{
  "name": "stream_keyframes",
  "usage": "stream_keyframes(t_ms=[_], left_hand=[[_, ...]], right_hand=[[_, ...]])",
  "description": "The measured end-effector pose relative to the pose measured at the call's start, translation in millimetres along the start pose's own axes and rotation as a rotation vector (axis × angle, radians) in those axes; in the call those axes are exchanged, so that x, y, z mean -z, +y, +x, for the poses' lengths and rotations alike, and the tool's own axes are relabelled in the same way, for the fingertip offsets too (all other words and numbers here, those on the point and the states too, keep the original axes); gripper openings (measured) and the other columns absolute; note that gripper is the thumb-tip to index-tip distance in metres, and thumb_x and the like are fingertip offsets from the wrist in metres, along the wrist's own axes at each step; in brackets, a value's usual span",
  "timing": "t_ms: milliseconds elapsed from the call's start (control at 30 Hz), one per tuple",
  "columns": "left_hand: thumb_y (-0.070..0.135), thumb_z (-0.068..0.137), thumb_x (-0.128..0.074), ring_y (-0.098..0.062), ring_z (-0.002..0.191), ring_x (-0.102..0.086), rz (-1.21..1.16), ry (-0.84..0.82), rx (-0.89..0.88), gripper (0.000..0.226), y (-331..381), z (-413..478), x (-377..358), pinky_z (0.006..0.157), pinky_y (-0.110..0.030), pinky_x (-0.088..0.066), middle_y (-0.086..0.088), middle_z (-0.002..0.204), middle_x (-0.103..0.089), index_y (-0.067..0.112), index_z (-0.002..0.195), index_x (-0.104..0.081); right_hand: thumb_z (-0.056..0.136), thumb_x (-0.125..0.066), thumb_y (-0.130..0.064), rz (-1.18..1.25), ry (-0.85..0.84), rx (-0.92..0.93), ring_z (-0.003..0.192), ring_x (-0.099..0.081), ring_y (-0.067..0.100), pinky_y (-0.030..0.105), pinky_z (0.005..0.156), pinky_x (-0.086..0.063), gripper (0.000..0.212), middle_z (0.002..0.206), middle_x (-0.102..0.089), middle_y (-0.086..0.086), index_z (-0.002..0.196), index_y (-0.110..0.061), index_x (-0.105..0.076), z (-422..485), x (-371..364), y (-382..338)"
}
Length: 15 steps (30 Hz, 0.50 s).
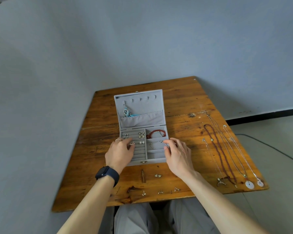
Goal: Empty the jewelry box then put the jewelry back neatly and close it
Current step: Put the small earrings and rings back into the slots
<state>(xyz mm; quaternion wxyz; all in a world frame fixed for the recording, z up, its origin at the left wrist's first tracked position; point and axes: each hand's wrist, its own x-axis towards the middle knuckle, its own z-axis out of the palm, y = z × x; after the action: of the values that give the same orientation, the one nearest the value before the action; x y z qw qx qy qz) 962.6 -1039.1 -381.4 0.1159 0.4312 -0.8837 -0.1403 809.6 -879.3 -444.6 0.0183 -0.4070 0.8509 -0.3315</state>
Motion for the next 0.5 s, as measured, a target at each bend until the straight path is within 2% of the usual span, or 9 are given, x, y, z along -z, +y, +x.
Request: stream_keyframes(t_ms=[167,300,400,500], left_hand=[[0.033,0.097,-0.058,-0.015,0.101,-0.060,-0.055,-0.028,-0.018,0.042,-0.4,-6.3,7.7,0.075,-0.036,-0.058,0.004,0.111,-0.061,0.031,0.138,-0.054],[0.030,0.097,-0.058,-0.007,0.095,-0.056,-0.099,0.007,-0.032,0.038,-2.8,-27.1,16.5,0.069,-0.026,-0.053,0.008,0.109,-0.059,0.032,0.135,-0.056],[0.029,0.097,-0.059,-0.009,0.104,-0.057,-0.154,0.052,-0.086,0.033,-4.8,-52.2,18.0,0.075,-0.029,-0.057,0.010,0.110,-0.059,0.033,0.129,-0.059],[0.028,0.096,-0.061,-0.005,0.105,-0.058,-0.232,0.054,-0.130,0.027,-1.6,-77.2,13.3,0.084,-0.027,-0.056,0.011,0.111,-0.059,0.031,0.122,-0.065]], right_hand=[[0.101,-0.049,-0.030,-0.014,-0.073,0.007,0.127,-0.048,0.021,0.039,0.102,-0.040,0.030,0.141,-0.051,-0.002,0.129,-0.024,-0.056,4.5,8.3,-3.2],[0.099,-0.054,-0.028,0.001,-0.081,0.054,0.125,-0.051,0.018,0.033,0.098,-0.046,0.033,0.144,-0.048,-0.002,0.131,-0.022,-0.059,1.6,24.4,-0.8],[0.095,-0.062,-0.025,-0.017,-0.013,0.136,0.116,-0.053,0.016,0.028,0.087,-0.051,0.032,0.135,-0.053,-0.004,0.126,-0.021,-0.063,-10.2,36.8,-1.3],[0.090,-0.068,-0.026,0.006,0.033,0.179,0.105,-0.052,0.012,0.025,0.080,-0.048,0.030,0.119,-0.059,-0.007,0.119,-0.023,-0.067,-30.5,44.7,-5.8]])
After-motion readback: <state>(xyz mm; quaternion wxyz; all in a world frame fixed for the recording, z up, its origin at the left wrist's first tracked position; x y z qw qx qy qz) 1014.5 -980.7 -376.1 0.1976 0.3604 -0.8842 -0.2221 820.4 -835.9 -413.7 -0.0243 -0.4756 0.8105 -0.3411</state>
